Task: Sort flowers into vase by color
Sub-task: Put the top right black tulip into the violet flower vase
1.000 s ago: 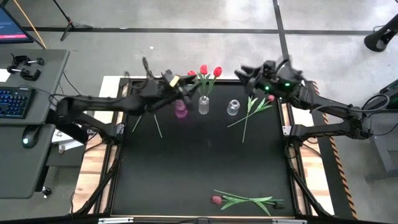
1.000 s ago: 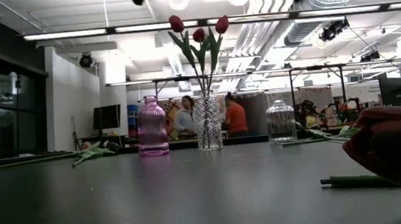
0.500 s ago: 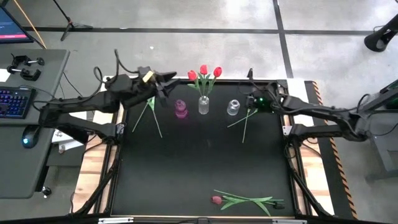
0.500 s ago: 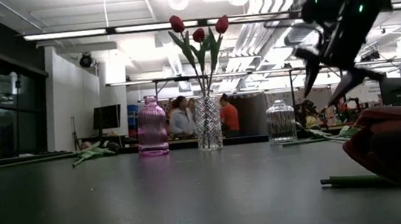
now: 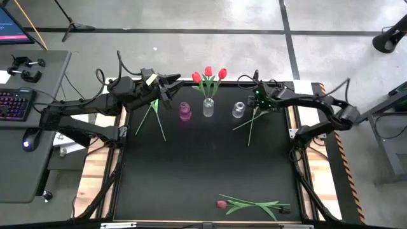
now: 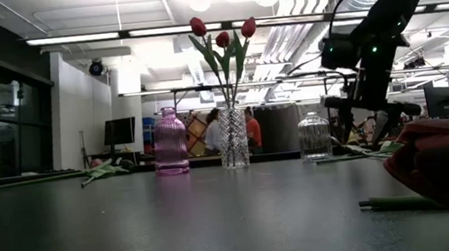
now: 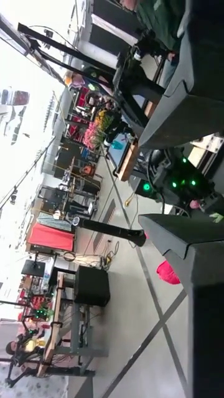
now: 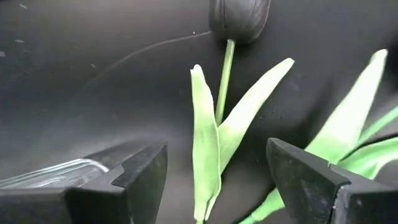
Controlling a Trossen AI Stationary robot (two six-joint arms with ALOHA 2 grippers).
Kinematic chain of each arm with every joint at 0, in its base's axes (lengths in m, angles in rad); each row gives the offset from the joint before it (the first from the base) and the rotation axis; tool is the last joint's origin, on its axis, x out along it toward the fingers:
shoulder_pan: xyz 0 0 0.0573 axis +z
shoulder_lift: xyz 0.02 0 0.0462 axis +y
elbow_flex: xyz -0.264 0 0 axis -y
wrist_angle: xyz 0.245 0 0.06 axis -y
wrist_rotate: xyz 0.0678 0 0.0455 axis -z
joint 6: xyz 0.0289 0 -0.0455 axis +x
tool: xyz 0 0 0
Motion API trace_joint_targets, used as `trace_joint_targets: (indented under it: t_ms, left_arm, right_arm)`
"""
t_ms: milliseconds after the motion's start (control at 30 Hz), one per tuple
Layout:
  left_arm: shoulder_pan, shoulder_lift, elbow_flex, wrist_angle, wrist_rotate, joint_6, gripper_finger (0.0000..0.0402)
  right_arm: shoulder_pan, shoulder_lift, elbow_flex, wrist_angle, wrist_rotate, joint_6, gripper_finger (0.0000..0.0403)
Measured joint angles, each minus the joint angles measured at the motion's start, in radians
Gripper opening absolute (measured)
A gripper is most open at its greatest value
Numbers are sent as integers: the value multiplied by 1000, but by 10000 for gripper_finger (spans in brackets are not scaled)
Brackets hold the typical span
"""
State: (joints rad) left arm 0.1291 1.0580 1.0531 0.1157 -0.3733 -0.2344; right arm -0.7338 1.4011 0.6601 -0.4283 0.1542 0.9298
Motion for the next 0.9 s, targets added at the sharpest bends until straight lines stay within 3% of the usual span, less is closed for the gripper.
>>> trace_joint_targets:
  t_ms: [133,233,333,467,533,700,900]
  left_arm:
    - [0,0,0,-13,0,0,168]
    - [3,0,0,-35,-6,1,168]
    - [3,0,0,-52,-12,1,168]
    - [3,-7,0,-60,-12,2,168]
    - [3,-25,0,-57,-12,23,168]
    - [3,-94,0,-50,-67,112,168]
    - [3,-156,0,-50,-171,184,168]
  right_arm:
    - [0,53,14,14,-4,-20,256]
    - [0,80,15,26,-5,-46,228]
    - [0,92,15,22,2,-70,170]
    - [0,79,15,14,16,-103,50]
    - [0,46,15,10,22,-133,15]
    - [0,-121,14,15,55,-168,9]
    - [1,-394,14,139,98,-210,3]
